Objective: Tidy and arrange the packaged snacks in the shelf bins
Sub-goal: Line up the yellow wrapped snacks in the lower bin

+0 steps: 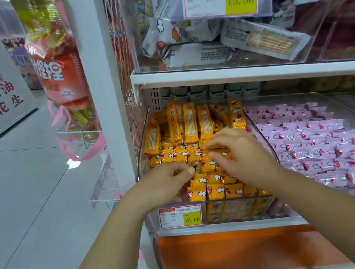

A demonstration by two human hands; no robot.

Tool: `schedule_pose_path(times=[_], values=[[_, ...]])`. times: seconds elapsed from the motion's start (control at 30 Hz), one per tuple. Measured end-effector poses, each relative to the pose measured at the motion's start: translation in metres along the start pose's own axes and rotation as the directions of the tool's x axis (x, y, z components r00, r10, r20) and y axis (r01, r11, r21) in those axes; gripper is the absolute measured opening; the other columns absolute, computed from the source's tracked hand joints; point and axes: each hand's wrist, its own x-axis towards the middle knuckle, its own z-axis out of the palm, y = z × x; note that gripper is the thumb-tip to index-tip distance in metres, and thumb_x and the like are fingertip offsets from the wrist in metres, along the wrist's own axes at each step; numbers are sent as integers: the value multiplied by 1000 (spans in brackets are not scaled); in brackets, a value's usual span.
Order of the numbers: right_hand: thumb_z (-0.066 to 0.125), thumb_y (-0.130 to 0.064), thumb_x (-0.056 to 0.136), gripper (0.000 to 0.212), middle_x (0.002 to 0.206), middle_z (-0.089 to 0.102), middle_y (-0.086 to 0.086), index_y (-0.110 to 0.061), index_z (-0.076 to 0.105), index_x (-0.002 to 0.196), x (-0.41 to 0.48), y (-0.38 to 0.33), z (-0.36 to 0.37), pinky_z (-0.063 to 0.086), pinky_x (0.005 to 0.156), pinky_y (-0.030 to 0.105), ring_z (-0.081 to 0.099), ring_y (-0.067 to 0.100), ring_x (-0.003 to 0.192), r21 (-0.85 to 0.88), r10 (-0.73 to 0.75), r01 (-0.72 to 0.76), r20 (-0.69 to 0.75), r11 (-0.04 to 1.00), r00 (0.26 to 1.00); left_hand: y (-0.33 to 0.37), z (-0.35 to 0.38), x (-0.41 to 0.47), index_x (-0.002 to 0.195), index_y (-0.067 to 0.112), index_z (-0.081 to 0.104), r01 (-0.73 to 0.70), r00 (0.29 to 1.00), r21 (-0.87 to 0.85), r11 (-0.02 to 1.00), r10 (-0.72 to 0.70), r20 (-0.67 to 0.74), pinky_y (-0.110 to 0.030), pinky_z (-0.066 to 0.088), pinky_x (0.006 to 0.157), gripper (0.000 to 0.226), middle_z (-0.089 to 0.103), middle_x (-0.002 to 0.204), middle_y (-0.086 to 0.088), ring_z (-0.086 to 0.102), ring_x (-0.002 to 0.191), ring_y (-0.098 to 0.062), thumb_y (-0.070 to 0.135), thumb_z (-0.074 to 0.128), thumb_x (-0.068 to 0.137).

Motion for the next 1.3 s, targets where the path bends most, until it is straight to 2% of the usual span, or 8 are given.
schedule_pose_path(times=[0.1, 0.4, 0.5, 0.6, 0.7, 0.97, 1.1, 1.3], values=[[63, -33, 88, 40, 131, 50, 1, -25, 58, 127, 4, 13, -10, 27, 105, 40, 48, 20, 119, -223, 121, -151, -143, 963, 982, -2, -1, 1, 127, 24, 53, 15, 999, -34, 999, -14, 31, -20, 55, 79, 30, 55, 100, 16, 64, 92, -7, 31, 44, 100], [41, -49, 96, 51, 148, 33, 5, -25, 41, 141, 16, 18, -19, 2, 116, 50, 47, 21, 127, -543, 280, -197, 74, 816, 957, -3, -2, 2, 127, 22, 54, 46, 993, 4, 999, -46, 109, -28, 54, 90, 28, 67, 112, -6, 68, 97, -15, 26, 42, 101], [45, -42, 96, 46, 143, 41, 6, -21, 46, 138, 13, 21, -20, 5, 117, 48, 42, 22, 129, -434, 229, -223, -39, 873, 973, -2, -3, 2, 126, 21, 54, 45, 992, -25, 999, -42, 122, -25, 54, 87, 27, 68, 110, -3, 70, 93, -13, 24, 41, 102], [59, -32, 91, 30, 121, 55, 7, -14, 64, 114, -2, 24, -24, 34, 106, 50, 45, 24, 117, -148, 88, -145, -338, 978, 937, -2, -2, 2, 128, 19, 50, 45, 993, -26, 999, -42, 111, -17, 54, 79, 28, 67, 106, -1, 69, 89, -11, 23, 42, 101], [61, -26, 86, 21, 104, 57, 7, -6, 67, 91, -19, 22, -27, 42, 89, 16, 48, 7, 98, 12, -58, 76, -528, 997, 847, -2, -1, 2, 136, 17, 41, 61, 993, -44, 997, -56, 108, -15, 54, 76, 36, 65, 106, 1, 69, 87, -9, 22, 42, 101], [69, -13, 84, 40, 115, 53, -15, -35, 54, 114, -10, -17, -28, 51, 78, 11, 62, 0, 91, 353, 21, 25, -126, 935, 992, 3, -1, -5, 152, 26, 3, 45, 997, -41, 998, -43, 58, -23, 52, 83, 64, 59, 95, 17, 68, 81, -4, 20, 42, 101], [67, -9, 85, 29, 119, 58, -16, -26, 64, 109, 8, -24, -29, 48, 88, 14, 55, 0, 109, 280, -117, 97, 57, 955, 991, 5, -2, -3, 151, 26, -7, 68, 996, -87, 994, -62, 70, -16, 54, 76, 71, 63, 91, 17, 68, 73, 1, 16, 42, 101], [50, 0, 90, 39, 138, 51, -12, -32, 62, 110, 23, -20, -14, 40, 71, 12, 50, -3, 90, 138, -119, 81, 300, 987, 946, 1, -2, 1, 152, 23, 12, 53, 993, 16, 998, -54, 102, -27, 53, 89, 62, 63, 102, 12, 68, 91, -10, 18, 46, 100]])
